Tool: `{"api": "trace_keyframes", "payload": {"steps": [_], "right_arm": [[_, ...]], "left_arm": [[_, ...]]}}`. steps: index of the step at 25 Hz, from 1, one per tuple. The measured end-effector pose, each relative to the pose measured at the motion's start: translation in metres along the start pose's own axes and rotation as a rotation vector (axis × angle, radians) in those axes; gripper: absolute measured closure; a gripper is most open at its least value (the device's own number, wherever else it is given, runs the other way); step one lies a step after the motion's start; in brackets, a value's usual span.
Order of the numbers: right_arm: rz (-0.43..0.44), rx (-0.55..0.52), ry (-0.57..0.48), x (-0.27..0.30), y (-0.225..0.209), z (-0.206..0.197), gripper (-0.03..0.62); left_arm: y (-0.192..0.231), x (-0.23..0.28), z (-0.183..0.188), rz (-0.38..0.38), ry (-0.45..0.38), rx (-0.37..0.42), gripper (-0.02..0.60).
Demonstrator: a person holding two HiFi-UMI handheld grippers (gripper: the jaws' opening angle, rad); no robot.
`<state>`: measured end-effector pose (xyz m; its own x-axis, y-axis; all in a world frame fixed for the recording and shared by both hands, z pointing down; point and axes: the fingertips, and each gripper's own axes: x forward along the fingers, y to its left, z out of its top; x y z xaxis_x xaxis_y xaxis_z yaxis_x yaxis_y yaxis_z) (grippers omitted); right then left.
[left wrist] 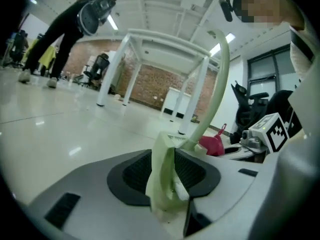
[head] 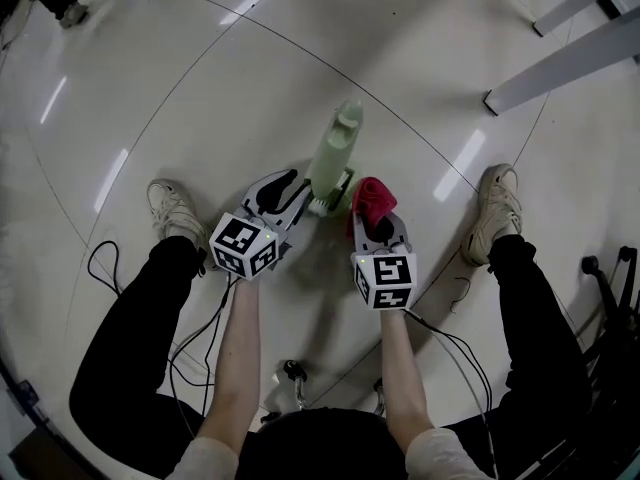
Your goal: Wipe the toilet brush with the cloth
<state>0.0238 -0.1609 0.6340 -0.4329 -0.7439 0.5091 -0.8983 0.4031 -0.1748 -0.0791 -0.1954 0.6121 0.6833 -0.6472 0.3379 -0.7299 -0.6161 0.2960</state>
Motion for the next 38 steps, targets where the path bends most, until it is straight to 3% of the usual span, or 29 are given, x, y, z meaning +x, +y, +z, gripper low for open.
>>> {"api": "trace_keyframes", "payload": {"steps": [2,12,19,21,24,28,31,38], "right_arm": [[0.001,0.005,0.001,0.003,-0.001,0.001,0.562],[-0.009,-0.068,-0.010,0.019,-0.037,0.023,0.562],[-0.047,-0.093,-0.042,0.009,-0.038,0.039,0.562],[-0.057,-0.085,-0.050,-0.006,-0.029,0.034,0.562],[-0.065,-0.055,-0.061,-0.021,-0.015,0.025,0.562],[-0.066,-0.020,-0.069,-0.017,-0.012,0.023,0.562],[-0.060,-0.036,-0.070,-0.011,-0.016,0.028,0.562],[-0.008,-0.154,-0.080,0.013,-0.035,0.047,0.562]], "left_arm": [[-0.011,0.005,-0.001,-0.050,0.018,0.016,0.459],[-0.040,0.001,-0.009,-0.092,-0.032,-0.020,0.459],[-0.024,-0.005,0.002,-0.040,-0.074,-0.017,0.459],[-0.015,-0.003,0.015,-0.050,-0.082,0.001,0.412],[-0.011,0.003,0.033,-0.081,-0.081,0.048,0.399],[-0.019,0.019,0.035,-0.163,-0.025,0.094,0.348],[-0.028,0.029,0.029,-0.229,0.001,0.067,0.335],[-0.039,0.015,0.024,-0.242,-0.054,-0.012,0.336]]}}
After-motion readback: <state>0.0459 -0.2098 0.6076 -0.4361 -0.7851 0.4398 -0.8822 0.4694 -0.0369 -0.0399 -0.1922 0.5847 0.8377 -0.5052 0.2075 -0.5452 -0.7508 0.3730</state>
